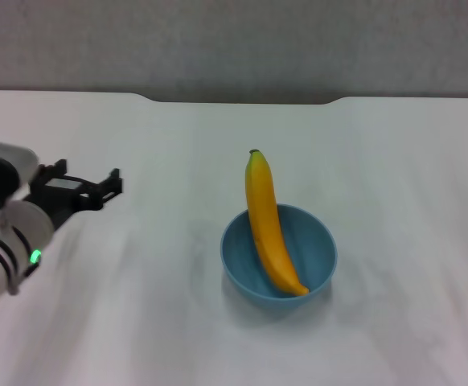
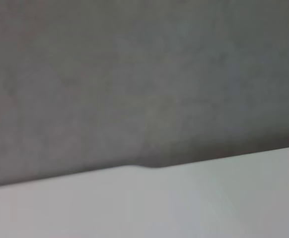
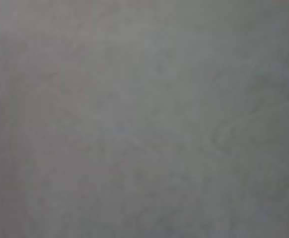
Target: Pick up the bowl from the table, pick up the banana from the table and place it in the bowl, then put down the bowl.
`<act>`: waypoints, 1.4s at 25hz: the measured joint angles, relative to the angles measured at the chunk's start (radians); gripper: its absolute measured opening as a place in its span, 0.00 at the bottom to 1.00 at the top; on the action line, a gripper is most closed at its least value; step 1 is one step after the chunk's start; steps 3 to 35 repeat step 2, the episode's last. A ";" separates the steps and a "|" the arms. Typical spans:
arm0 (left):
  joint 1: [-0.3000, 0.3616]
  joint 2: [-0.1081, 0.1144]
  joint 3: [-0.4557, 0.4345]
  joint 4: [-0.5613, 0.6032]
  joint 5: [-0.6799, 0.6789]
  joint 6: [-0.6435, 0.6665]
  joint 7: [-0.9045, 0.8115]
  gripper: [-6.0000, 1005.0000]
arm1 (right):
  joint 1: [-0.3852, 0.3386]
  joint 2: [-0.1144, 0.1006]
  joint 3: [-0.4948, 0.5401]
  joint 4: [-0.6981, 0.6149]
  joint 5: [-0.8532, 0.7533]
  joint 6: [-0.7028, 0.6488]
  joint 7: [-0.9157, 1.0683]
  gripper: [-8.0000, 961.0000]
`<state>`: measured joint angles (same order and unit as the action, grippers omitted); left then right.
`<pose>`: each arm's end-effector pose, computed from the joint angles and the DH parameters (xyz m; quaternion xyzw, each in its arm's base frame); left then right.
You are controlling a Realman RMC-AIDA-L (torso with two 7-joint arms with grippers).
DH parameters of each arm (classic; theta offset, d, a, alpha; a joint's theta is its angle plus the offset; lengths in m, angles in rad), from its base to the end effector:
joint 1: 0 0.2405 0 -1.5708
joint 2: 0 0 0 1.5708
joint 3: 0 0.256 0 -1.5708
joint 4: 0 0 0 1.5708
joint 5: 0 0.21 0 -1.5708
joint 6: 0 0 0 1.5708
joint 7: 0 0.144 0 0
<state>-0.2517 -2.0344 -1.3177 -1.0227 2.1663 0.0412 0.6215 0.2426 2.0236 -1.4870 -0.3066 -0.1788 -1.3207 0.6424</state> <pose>-0.2746 0.3755 -0.0189 -0.7653 -0.3293 -0.1367 0.5359 0.3389 0.2965 0.0374 -0.6809 0.2554 0.4355 0.5305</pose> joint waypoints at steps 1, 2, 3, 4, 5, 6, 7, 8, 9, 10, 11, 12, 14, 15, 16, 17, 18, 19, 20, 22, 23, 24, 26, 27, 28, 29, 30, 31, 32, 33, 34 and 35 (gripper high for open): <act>0.012 0.000 0.046 -0.003 0.002 0.051 0.000 0.90 | 0.005 0.002 -0.003 0.043 0.035 -0.038 -0.019 0.75; 0.022 0.001 0.096 -0.004 0.006 0.110 0.001 0.90 | 0.007 0.002 -0.004 0.065 0.045 -0.048 -0.027 0.75; 0.022 0.001 0.096 -0.004 0.006 0.110 0.001 0.90 | 0.007 0.002 -0.004 0.065 0.045 -0.048 -0.027 0.75; 0.022 0.001 0.096 -0.004 0.006 0.110 0.001 0.90 | 0.007 0.002 -0.004 0.065 0.045 -0.048 -0.027 0.75; 0.022 0.001 0.096 -0.004 0.006 0.110 0.001 0.90 | 0.007 0.002 -0.004 0.065 0.045 -0.048 -0.027 0.75; 0.022 0.001 0.096 -0.004 0.006 0.110 0.001 0.90 | 0.007 0.002 -0.004 0.065 0.045 -0.048 -0.027 0.75; 0.022 0.001 0.096 -0.004 0.006 0.110 0.001 0.90 | 0.007 0.002 -0.004 0.065 0.045 -0.048 -0.027 0.75; 0.022 0.001 0.096 -0.004 0.006 0.110 0.001 0.90 | 0.007 0.002 -0.004 0.065 0.045 -0.048 -0.027 0.75; 0.022 0.001 0.096 -0.004 0.006 0.110 0.001 0.90 | 0.007 0.002 -0.004 0.065 0.045 -0.048 -0.027 0.75; 0.022 0.001 0.096 -0.004 0.006 0.110 0.001 0.90 | 0.007 0.002 -0.004 0.065 0.045 -0.048 -0.027 0.75; 0.022 0.001 0.096 -0.004 0.006 0.110 0.001 0.90 | 0.007 0.002 -0.004 0.065 0.045 -0.048 -0.027 0.75; 0.022 0.001 0.096 -0.004 0.006 0.110 0.001 0.90 | 0.007 0.002 -0.004 0.065 0.045 -0.048 -0.027 0.75; 0.022 0.001 0.096 -0.004 0.006 0.110 0.001 0.90 | 0.007 0.002 -0.004 0.065 0.045 -0.048 -0.027 0.75; 0.022 0.001 0.096 -0.004 0.006 0.110 0.001 0.90 | 0.007 0.002 -0.004 0.065 0.045 -0.048 -0.027 0.75; 0.022 0.001 0.096 -0.004 0.006 0.110 0.001 0.90 | 0.007 0.002 -0.004 0.065 0.045 -0.048 -0.027 0.75; 0.022 0.001 0.096 -0.004 0.006 0.110 0.001 0.90 | 0.007 0.002 -0.004 0.065 0.045 -0.048 -0.027 0.75; 0.022 0.001 0.096 -0.004 0.006 0.110 0.001 0.90 | 0.007 0.002 -0.004 0.065 0.045 -0.048 -0.027 0.75; 0.022 0.001 0.096 -0.004 0.006 0.110 0.001 0.90 | 0.007 0.002 -0.004 0.065 0.045 -0.048 -0.027 0.75; 0.022 0.001 0.096 -0.004 0.006 0.110 0.001 0.90 | 0.007 0.002 -0.004 0.065 0.045 -0.048 -0.027 0.75; 0.022 0.001 0.096 -0.004 0.006 0.110 0.001 0.90 | 0.007 0.002 -0.004 0.065 0.045 -0.048 -0.027 0.75; 0.022 0.001 0.096 -0.004 0.006 0.110 0.001 0.90 | 0.007 0.002 -0.004 0.065 0.045 -0.048 -0.027 0.75; 0.022 0.001 0.096 -0.004 0.006 0.110 0.001 0.90 | 0.007 0.002 -0.004 0.065 0.045 -0.048 -0.027 0.75; 0.022 0.001 0.096 -0.004 0.006 0.110 0.001 0.90 | 0.007 0.002 -0.004 0.065 0.045 -0.048 -0.027 0.75; 0.022 0.001 0.096 -0.004 0.006 0.110 0.001 0.90 | 0.007 0.002 -0.004 0.065 0.045 -0.048 -0.027 0.75; 0.022 0.001 0.096 -0.004 0.006 0.110 0.001 0.90 | 0.007 0.002 -0.004 0.065 0.045 -0.048 -0.027 0.75; 0.022 0.001 0.096 -0.004 0.006 0.110 0.001 0.90 | 0.007 0.002 -0.004 0.065 0.045 -0.048 -0.027 0.75; 0.022 0.001 0.096 -0.004 0.006 0.110 0.001 0.90 | 0.007 0.002 -0.004 0.065 0.045 -0.048 -0.027 0.75; 0.022 0.001 0.096 -0.004 0.006 0.110 0.001 0.90 | 0.007 0.002 -0.004 0.065 0.045 -0.048 -0.027 0.75; 0.022 0.001 0.096 -0.004 0.006 0.110 0.001 0.90 | 0.007 0.002 -0.004 0.065 0.045 -0.048 -0.027 0.75; 0.022 0.001 0.096 -0.004 0.006 0.110 0.001 0.90 | 0.007 0.002 -0.004 0.065 0.045 -0.048 -0.027 0.75; 0.022 0.001 0.096 -0.004 0.006 0.110 0.001 0.90 | 0.007 0.002 -0.004 0.065 0.045 -0.048 -0.027 0.75; 0.022 0.001 0.096 -0.004 0.006 0.110 0.001 0.90 | 0.007 0.002 -0.004 0.065 0.045 -0.048 -0.027 0.75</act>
